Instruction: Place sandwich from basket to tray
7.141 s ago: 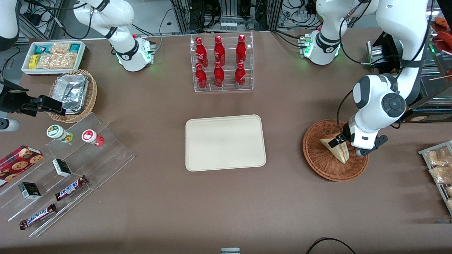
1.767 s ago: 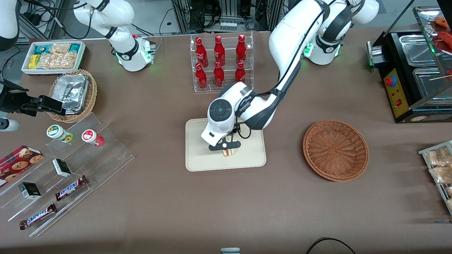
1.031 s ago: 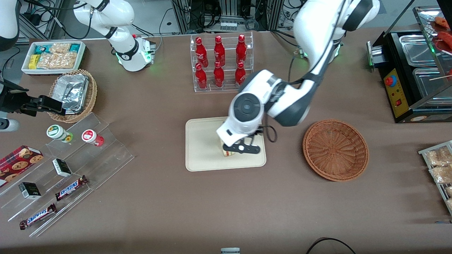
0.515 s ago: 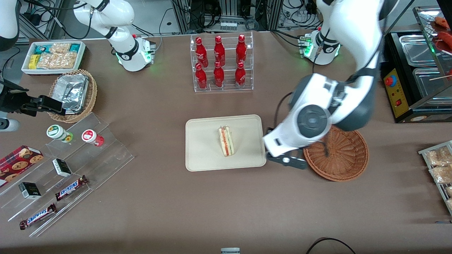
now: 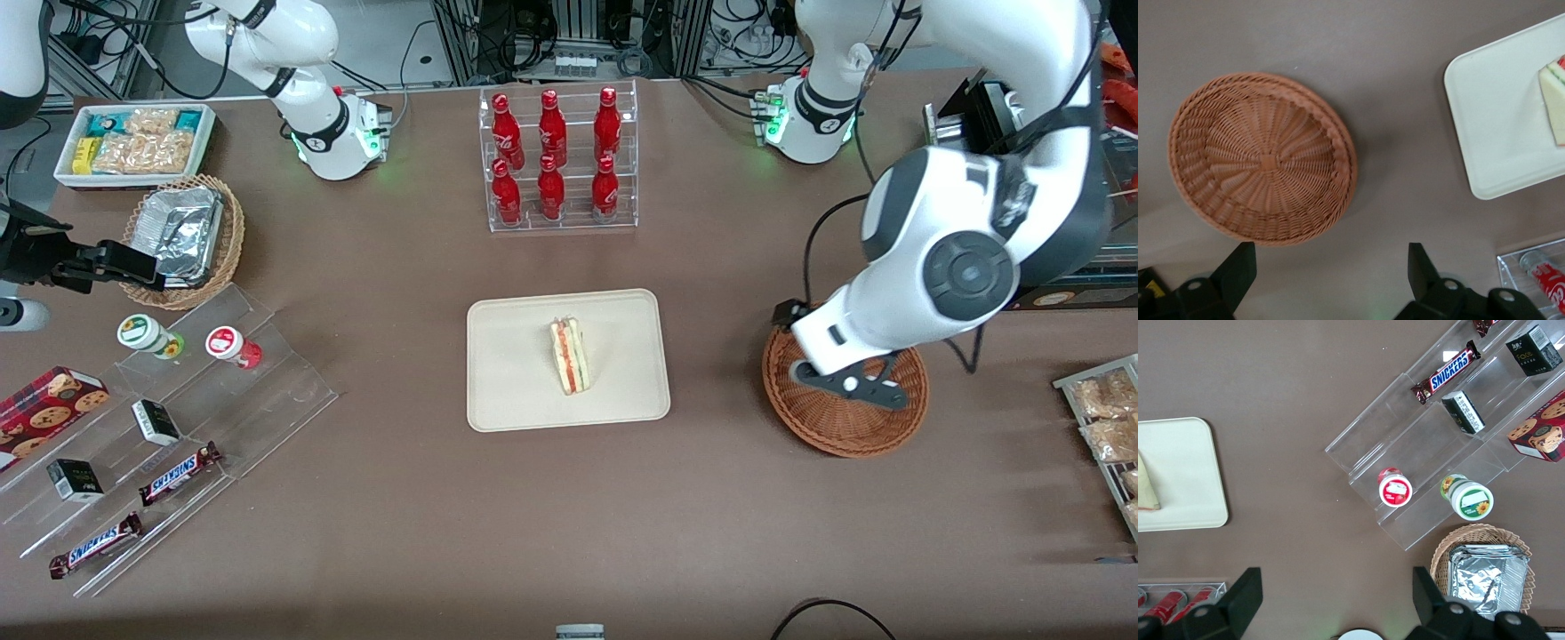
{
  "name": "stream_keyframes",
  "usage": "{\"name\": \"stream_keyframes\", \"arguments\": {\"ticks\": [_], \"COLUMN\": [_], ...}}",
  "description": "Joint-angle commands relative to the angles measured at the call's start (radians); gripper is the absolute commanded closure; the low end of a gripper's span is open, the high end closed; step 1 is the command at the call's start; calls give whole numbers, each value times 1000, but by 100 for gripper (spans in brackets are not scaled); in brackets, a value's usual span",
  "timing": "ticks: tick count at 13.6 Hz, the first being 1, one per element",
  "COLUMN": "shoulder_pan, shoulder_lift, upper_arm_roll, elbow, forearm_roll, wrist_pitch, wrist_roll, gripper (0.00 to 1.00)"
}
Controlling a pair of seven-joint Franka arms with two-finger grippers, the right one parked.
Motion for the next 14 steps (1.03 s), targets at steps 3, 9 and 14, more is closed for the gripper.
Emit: {"name": "stream_keyframes", "arguments": {"ticks": [3, 9, 14], "shoulder_pan": [51, 76, 228], "shoulder_lift": [-122, -208, -247], "upper_arm_roll": [-7, -2, -92], "elbow": [-79, -80, -73], "forearm_roll": [16, 19, 18], "wrist_pitch": [-33, -136, -180], "wrist_roll": [20, 19, 19], "gripper": [0, 0, 0]}}
